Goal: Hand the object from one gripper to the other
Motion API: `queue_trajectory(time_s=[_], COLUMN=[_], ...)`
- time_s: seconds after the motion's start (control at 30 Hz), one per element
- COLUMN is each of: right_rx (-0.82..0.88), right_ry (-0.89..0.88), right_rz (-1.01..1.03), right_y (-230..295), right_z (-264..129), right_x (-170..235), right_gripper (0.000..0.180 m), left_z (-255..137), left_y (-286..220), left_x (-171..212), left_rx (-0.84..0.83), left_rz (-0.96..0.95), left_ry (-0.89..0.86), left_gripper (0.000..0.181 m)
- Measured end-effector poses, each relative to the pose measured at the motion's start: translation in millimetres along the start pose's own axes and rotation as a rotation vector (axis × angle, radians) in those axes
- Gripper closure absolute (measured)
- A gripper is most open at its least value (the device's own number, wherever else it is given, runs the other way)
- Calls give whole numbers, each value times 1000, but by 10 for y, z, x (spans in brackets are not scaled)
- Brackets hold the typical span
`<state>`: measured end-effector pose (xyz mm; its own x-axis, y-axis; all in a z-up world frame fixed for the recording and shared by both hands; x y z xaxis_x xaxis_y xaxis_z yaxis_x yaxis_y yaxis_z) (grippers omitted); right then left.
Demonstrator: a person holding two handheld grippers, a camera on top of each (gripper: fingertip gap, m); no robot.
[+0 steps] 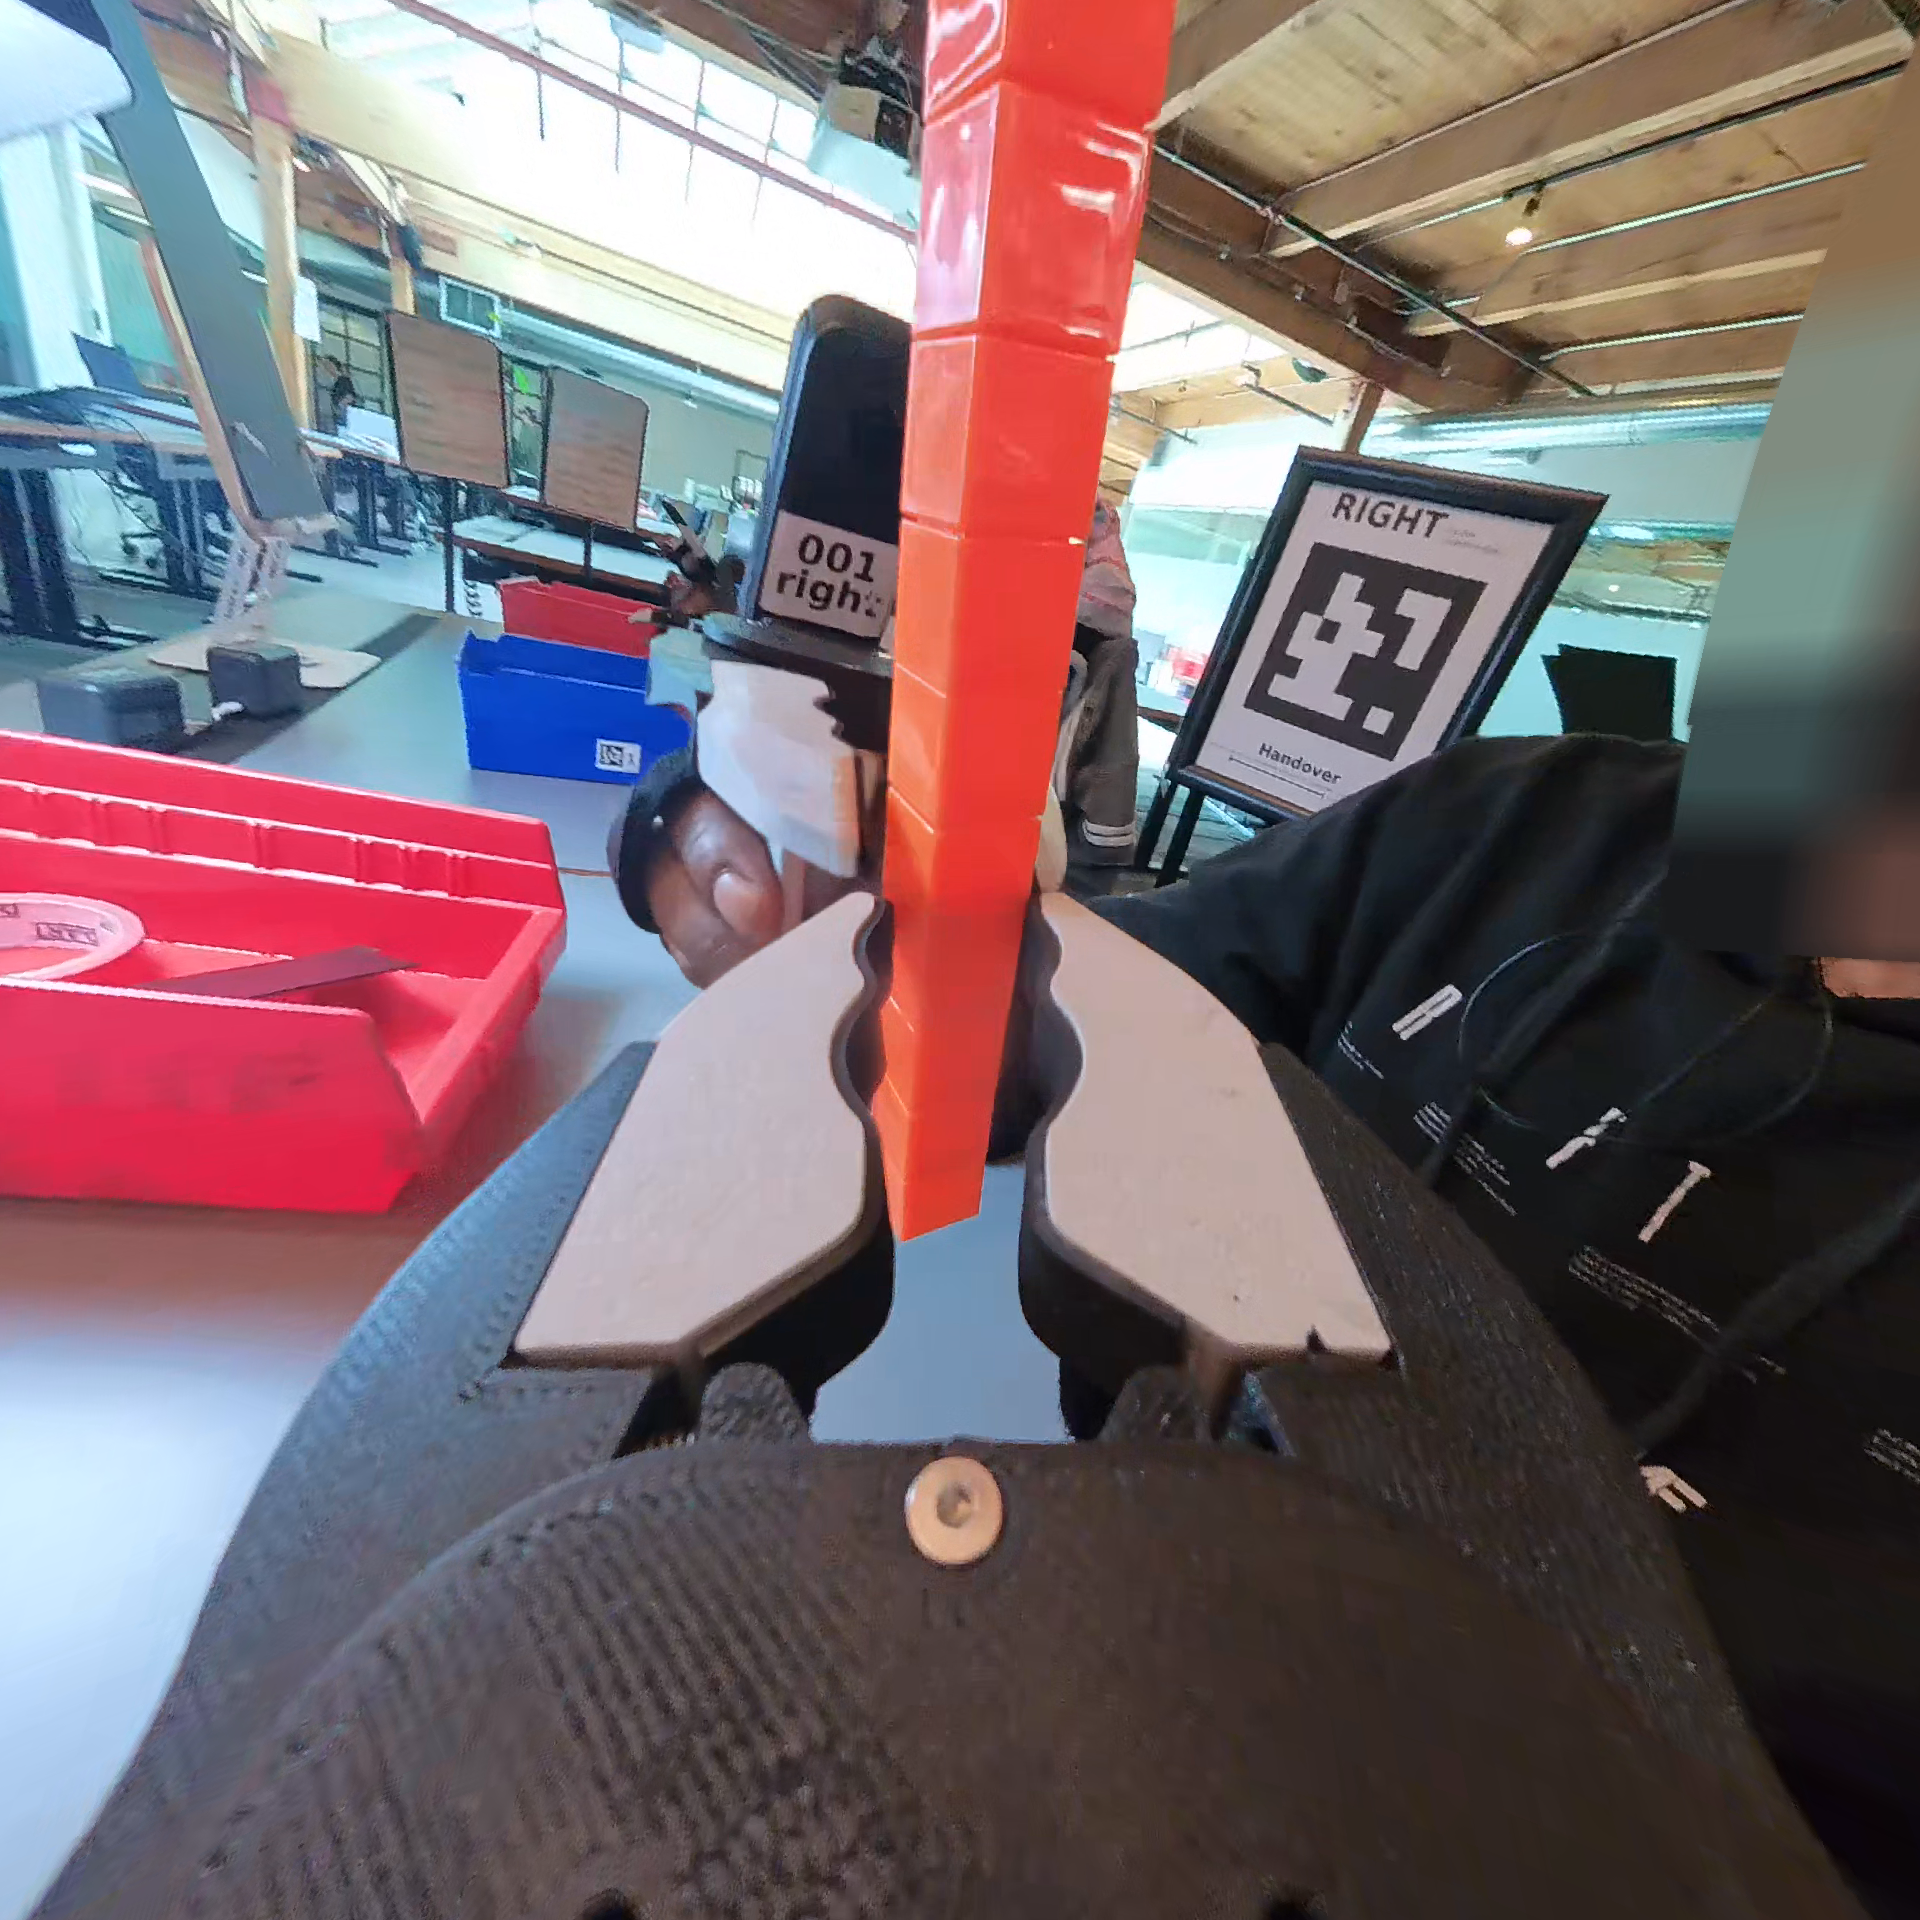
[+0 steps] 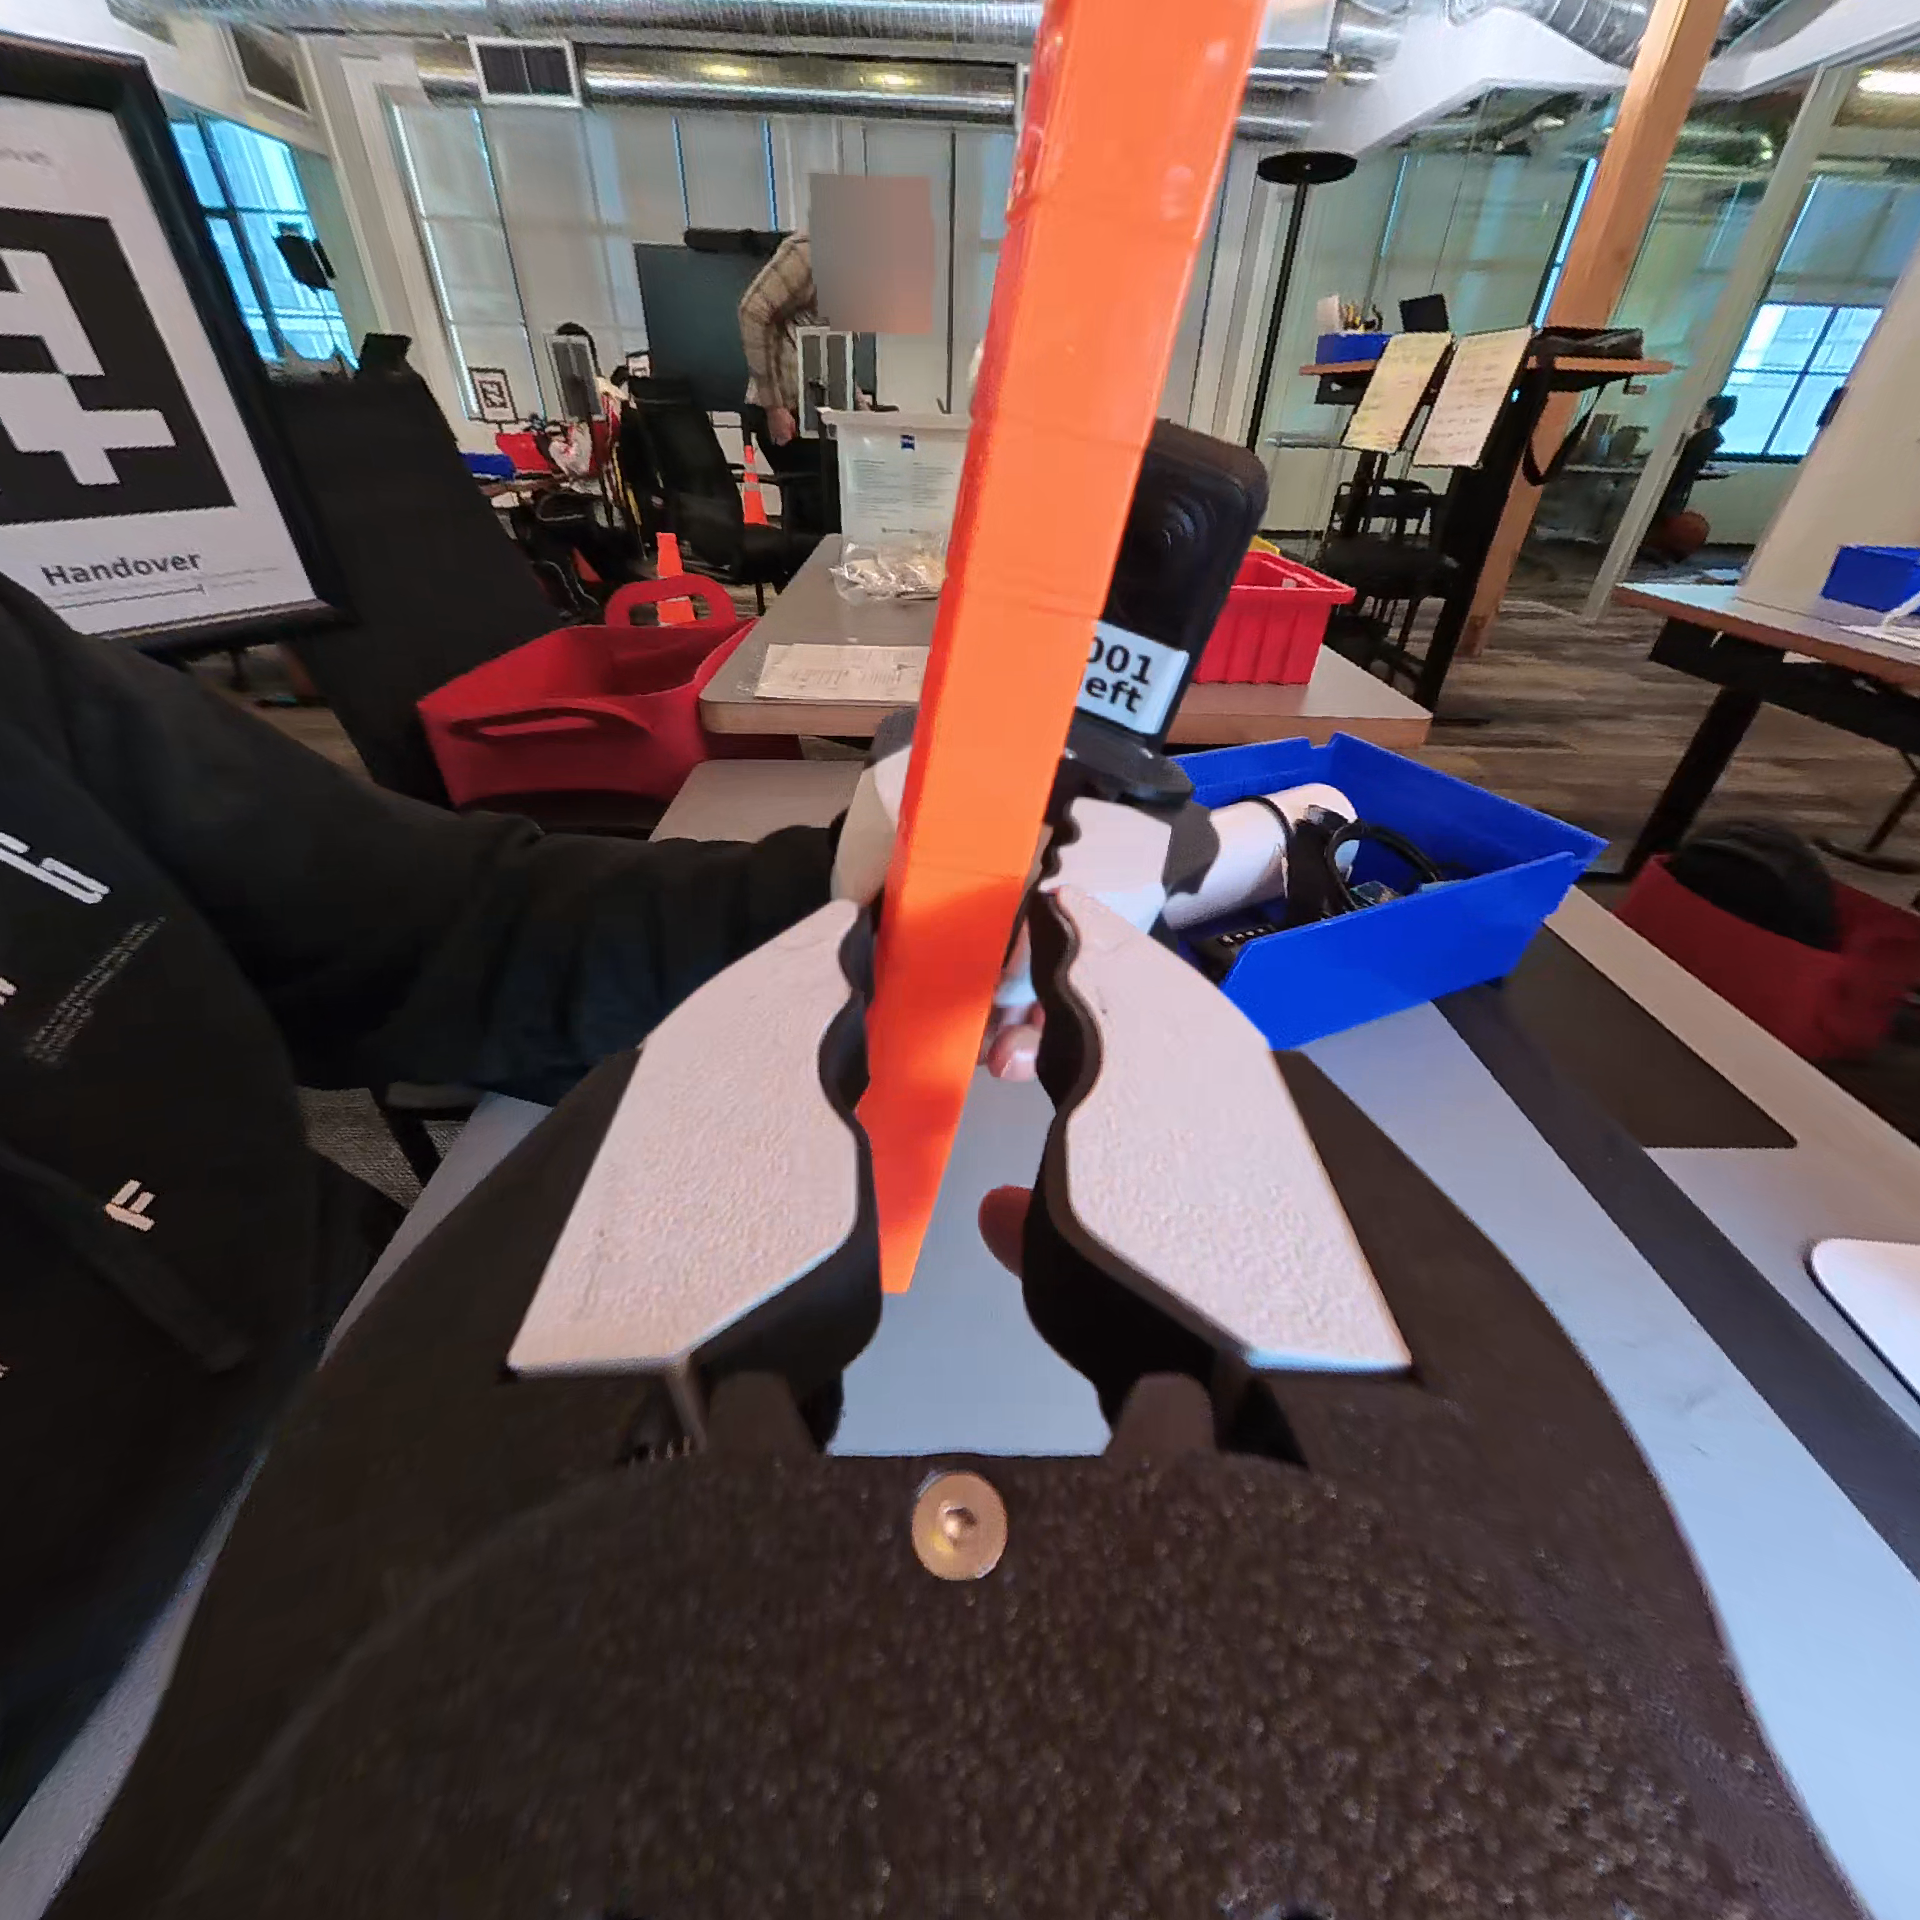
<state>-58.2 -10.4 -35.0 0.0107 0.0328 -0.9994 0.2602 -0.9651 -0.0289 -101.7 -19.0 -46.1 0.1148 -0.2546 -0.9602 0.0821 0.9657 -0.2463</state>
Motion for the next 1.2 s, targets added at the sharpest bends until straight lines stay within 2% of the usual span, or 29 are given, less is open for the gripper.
queue_trajectory(time_s=[0.17, 0.23, 0.33, 0.47, 0.53, 0.57, 0.6, 0.77, 0.9, 1.0, 1.2], right_rx=[40, 129, 363, 545, 549, 553, 541, 451, 375, 405, 498], right_ry=[-20, -13, 76, 191, 219, 224, 228, 217, 136, 114, 279], right_rz=[17, -7, -111, -169, -168, -169, -171, -189, -157, -217, -308], right_y=[-56, -142, -335, -433, -410, -402, -386, -324, -259, -208, -133], right_z=[0, -15, -51, 20, 84, 101, 119, 86, -88, -261, -362], right_x=[-18, -34, 10, 115, 167, 179, 188, 141, -79, -279, -332], right_gripper=[157, 158, 158, 158, 158, 158, 158, 157, 144, 146, 150], left_z=[-23, -82, -229, -139, -68, -68, -65, -108, -206, -229, -128], left_y=[47, 107, 176, 102, 94, 113, 116, 63, 128, 229, 382], left_x=[-13, -96, -342, -470, -480, -479, -471, -497, -458, -372, -174], left_rx=[-46, -141, -343, -573, -666, -722, -748, -702, -764, -845, -971], left_rz=[2, 32, 101, 327, 422, 469, 509, 477, 560, 650, 878], left_ry=[-3, -30, -109, -35, 11, 34, 56, 73, 153, 257, 467], left_gripper=[157, 158, 148, 138, 141, 151, 153, 153, 153, 153, 153])
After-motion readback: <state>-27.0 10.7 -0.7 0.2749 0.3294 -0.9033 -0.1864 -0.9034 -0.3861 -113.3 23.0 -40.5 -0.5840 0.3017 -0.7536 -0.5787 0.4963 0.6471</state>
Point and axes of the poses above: each gripper's, where its closed fingertips meet, z out along the fingers, x out of its underside, y = z × x across the jaws, the point moved 3 cm from there along -z, back along the fingers, and after that the axes turned 1 degree about -x, right-handed, at the moved point
